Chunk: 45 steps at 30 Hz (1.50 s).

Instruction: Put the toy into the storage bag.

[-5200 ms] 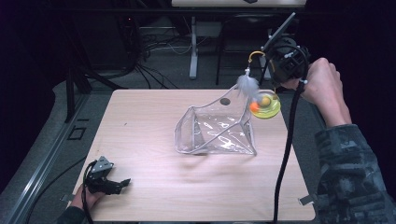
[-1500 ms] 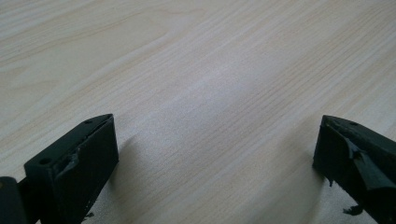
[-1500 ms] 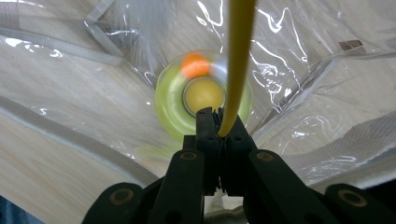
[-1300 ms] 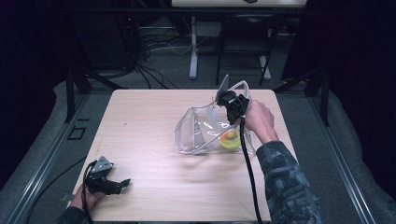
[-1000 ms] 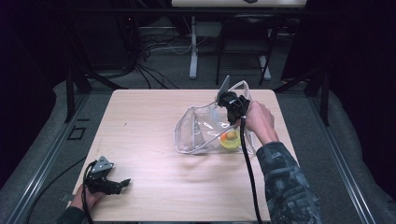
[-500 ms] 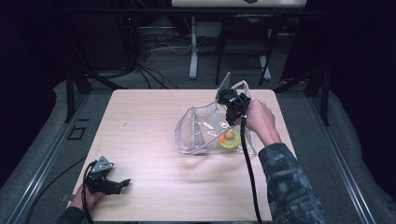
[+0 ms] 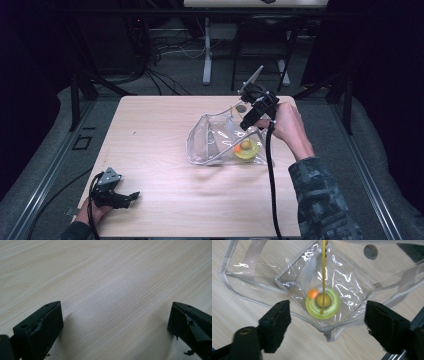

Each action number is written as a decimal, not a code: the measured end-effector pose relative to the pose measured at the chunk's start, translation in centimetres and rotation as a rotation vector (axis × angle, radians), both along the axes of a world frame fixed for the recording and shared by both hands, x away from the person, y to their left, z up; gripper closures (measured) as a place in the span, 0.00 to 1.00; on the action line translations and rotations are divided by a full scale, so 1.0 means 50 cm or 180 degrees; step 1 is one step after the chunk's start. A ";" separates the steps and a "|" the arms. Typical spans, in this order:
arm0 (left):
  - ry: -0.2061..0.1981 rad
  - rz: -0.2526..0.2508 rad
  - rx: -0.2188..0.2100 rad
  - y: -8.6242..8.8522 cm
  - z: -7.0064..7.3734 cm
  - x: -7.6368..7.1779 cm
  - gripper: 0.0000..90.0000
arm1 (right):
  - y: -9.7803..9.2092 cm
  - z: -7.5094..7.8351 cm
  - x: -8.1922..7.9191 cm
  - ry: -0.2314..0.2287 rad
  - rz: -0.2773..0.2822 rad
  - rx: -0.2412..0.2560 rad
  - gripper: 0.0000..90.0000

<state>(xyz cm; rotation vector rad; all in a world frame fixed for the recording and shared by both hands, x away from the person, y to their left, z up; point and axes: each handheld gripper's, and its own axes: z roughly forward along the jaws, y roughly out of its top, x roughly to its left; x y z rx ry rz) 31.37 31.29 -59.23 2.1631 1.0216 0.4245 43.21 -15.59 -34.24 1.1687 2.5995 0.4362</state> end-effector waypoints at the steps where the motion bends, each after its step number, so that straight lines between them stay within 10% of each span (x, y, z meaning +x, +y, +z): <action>1: -0.0009 0.0006 -0.0003 0.000 0.000 0.000 0.00 | -0.003 0.003 -0.004 -0.0036 0.0009 0.0013 0.18; 17: -0.0009 0.0008 -0.0002 0.000 -0.001 0.000 0.00 | -0.118 -0.003 -0.072 -0.0349 -0.0208 0.0326 0.00; 45: -0.0002 0.0002 -0.0006 0.000 0.000 0.000 0.00 | -0.250 -0.206 -0.156 -0.0124 -0.0560 0.0465 0.00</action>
